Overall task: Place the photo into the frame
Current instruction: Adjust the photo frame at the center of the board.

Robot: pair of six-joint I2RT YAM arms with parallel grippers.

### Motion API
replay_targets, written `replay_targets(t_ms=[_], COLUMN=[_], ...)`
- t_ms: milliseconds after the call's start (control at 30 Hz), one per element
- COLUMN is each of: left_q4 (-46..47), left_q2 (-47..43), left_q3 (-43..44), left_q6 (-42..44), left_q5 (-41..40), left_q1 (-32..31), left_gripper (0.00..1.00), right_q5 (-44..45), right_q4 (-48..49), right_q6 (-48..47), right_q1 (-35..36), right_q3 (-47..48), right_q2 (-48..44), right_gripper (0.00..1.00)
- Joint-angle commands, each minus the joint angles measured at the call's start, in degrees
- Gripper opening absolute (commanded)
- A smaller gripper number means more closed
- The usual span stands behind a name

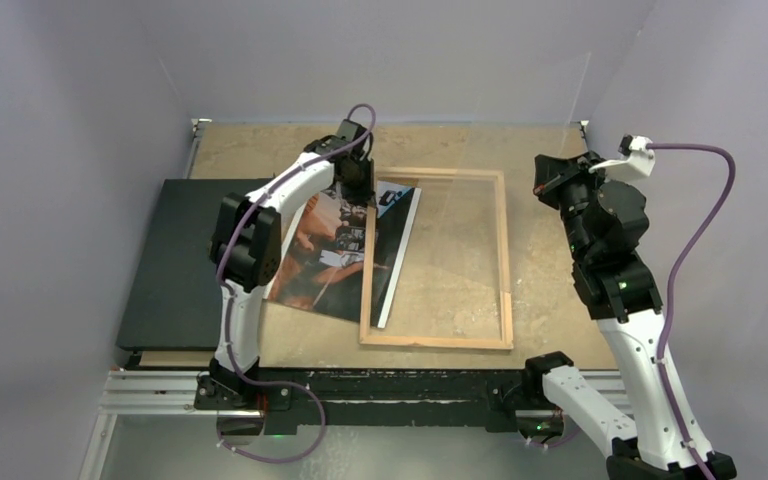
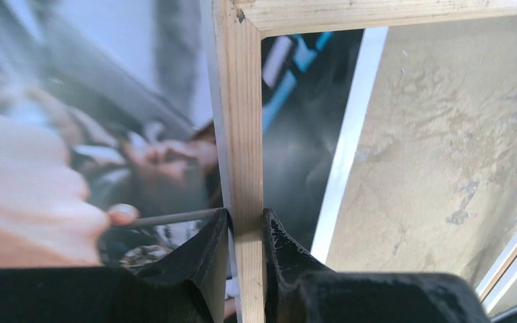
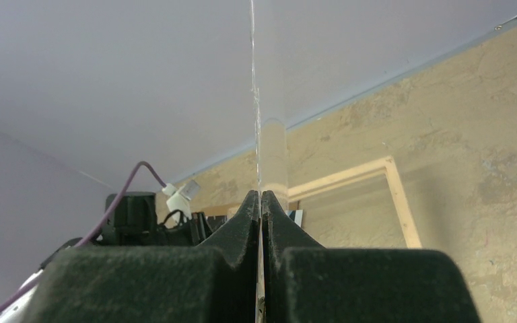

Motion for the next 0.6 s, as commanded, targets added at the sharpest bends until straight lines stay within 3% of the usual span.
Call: replay_targets(t_ms=[0,300,400,567], left_q4=[-1.1,1.7,0.2,-1.8], left_q2=[-2.3,2.1,5.2,6.5], left_q3=[5.1,6.3,9.1,9.8], left_q6=[2.7,7.1,10.0,12.5], left_q5=[-0.5,-2.6,-3.0,-1.8], left_q1=[4.1,5.7,5.6,5.7], left_gripper=[0.00,0.00,0.05,0.32], right_q5=[-1.7,-3.6,-5.2,-10.0], right_q4=[3.8,4.0,3.8,3.8], right_q6=[1.3,2.5,2.9,3.6], right_q1=[-0.2,-0.2,-0.2,-0.2], right_q3=[0.9,-0.3,-0.5,0.1], right_q2=[-0.2,-0.4,-0.2,1.1], right_gripper=[0.00,0.00,0.00,0.00])
